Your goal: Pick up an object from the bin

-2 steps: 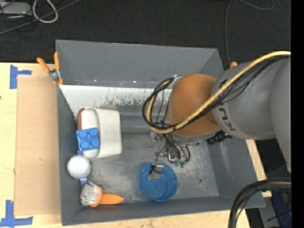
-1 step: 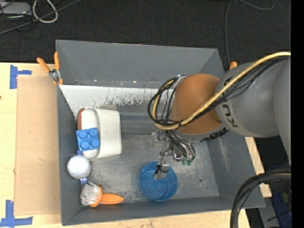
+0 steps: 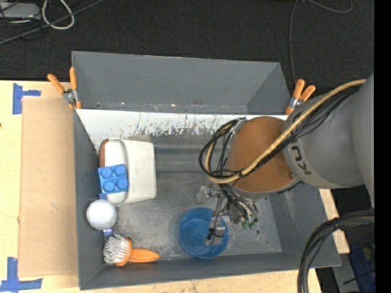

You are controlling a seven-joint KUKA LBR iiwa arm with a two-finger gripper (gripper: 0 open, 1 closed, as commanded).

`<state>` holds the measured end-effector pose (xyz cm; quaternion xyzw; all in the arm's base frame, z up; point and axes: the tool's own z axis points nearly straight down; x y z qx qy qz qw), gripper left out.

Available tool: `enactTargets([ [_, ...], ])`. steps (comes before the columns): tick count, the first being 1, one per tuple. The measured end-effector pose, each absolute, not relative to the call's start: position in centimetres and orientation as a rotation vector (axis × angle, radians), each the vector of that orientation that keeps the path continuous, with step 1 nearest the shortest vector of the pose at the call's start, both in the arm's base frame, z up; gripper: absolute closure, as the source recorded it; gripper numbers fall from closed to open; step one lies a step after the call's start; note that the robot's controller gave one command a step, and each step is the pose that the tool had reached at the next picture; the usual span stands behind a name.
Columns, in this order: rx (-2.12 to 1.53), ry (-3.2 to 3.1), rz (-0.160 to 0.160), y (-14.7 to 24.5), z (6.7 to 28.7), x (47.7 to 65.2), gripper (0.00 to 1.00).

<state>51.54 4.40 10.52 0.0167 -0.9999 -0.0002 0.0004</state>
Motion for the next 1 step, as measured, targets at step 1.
enactTargets([
  [1, 0.143, -3.134, -0.002, 1.67, 8.29, 49.84, 0.00],
])
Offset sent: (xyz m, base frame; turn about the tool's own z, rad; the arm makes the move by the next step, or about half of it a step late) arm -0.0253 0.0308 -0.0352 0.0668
